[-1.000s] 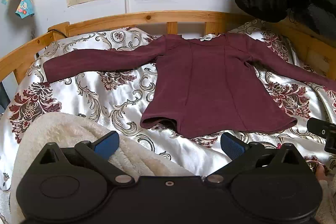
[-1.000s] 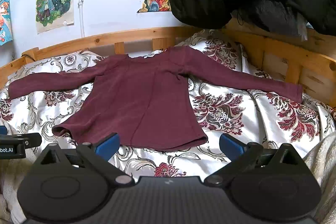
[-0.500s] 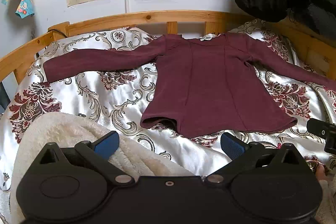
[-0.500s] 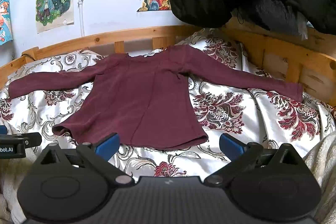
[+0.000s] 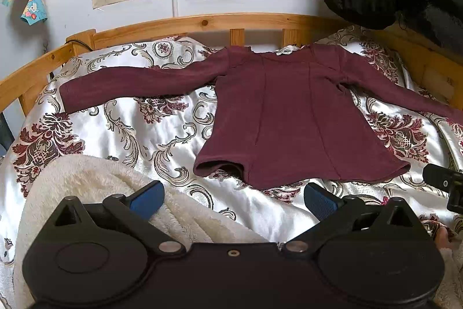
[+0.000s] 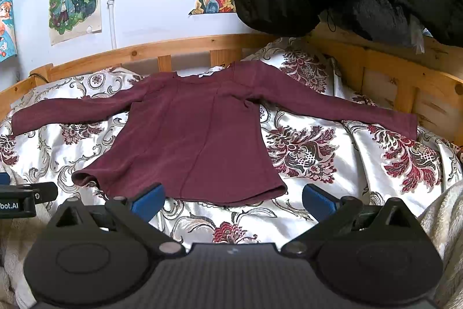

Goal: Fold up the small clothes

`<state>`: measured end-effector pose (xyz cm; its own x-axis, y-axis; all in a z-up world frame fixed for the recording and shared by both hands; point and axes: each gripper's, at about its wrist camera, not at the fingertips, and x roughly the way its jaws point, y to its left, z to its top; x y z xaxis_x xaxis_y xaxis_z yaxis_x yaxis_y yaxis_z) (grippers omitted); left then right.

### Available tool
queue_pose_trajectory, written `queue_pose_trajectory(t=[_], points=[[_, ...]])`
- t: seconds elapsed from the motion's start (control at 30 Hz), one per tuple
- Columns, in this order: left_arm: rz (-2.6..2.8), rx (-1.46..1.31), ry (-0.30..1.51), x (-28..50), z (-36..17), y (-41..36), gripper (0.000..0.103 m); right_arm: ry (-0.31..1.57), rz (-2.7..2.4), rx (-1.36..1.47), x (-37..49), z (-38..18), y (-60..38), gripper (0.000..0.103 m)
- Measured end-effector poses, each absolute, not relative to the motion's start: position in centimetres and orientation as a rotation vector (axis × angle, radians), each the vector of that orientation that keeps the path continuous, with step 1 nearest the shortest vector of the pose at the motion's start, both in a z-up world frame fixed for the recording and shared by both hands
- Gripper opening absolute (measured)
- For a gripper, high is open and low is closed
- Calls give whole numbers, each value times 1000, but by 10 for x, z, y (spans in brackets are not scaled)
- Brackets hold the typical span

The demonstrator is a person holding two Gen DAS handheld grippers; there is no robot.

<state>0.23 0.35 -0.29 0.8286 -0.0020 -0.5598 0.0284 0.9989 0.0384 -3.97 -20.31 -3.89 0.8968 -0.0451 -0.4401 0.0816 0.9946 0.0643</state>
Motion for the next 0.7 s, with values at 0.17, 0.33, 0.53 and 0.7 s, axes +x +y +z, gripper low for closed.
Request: queue_pose_trajectory(t=[0.17,0.33,0.53,0.7], points=[[-16,46,594,2,-3,4,102,454,-65,80,-40,-41,-202,103],[-16,45,594,2,-3,4,102,455,-65,81,-40,-40,-203,103],[-16,46,594,2,-3,4,102,458,-65,81,-39,-41,-203,103],[-16,47,595,3,-3,3,102,463,-65,84,-41,-43,-202,103]])
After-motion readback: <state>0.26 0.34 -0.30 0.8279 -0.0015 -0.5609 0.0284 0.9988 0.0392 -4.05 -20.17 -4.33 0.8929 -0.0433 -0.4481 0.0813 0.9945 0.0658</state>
